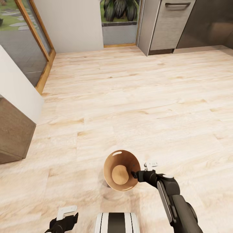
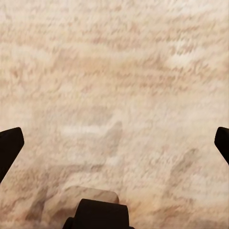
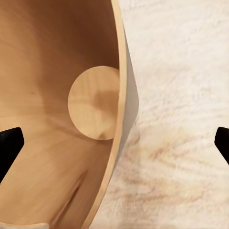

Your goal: Put the three can of soda from the living room inside the tash can in the kitchen.

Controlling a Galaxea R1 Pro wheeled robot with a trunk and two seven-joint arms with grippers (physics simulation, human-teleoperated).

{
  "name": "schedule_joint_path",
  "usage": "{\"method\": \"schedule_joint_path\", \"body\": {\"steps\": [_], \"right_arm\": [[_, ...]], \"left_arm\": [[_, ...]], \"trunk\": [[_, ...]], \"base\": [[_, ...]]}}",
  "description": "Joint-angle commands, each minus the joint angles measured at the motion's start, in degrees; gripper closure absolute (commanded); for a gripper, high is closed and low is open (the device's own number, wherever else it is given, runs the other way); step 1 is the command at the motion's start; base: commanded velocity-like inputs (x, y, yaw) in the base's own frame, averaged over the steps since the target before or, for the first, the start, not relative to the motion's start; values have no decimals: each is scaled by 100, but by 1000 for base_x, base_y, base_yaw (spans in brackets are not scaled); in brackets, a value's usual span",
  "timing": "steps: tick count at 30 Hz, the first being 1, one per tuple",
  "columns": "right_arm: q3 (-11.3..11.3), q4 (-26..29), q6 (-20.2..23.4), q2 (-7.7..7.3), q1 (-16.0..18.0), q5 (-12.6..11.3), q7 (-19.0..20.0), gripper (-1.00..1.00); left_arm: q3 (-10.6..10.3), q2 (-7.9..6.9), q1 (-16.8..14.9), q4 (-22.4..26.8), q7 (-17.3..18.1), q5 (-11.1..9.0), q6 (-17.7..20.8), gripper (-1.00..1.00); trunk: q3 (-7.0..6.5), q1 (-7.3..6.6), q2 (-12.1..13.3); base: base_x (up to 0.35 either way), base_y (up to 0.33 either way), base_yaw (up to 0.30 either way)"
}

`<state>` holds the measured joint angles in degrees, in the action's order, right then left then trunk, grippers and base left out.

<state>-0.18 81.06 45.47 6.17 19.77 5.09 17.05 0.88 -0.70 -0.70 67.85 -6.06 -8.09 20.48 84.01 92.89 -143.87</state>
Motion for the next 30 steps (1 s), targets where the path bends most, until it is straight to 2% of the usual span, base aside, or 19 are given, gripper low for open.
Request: {"method": "schedule_joint_path", "body": {"steps": [1, 16, 23, 30], "right_arm": [[0, -20, -17, 0, 0, 0, 0, -100], [0, -159, -151, 7, 0, 0, -3, -100], [1, -440, -224, 121, 108, 23, -108, -100], [2, -600, -318, 144, 151, 34, -140, -100]], "left_arm": [[0, 0, 0, 0, 0, 0, 0, -100], [0, 0, 0, 0, 0, 0, 0, -100], [0, -2, 0, -2, 0, 0, 0, -100], [0, -5, 0, 0, 0, 0, 0, -100]], "trunk": [[0, 0, 0], [0, 0, 0], [0, 0, 0], [0, 0, 0]], "base": [[0, 0, 0], [0, 0, 0], [0, 0, 0], [0, 0, 0]]}}
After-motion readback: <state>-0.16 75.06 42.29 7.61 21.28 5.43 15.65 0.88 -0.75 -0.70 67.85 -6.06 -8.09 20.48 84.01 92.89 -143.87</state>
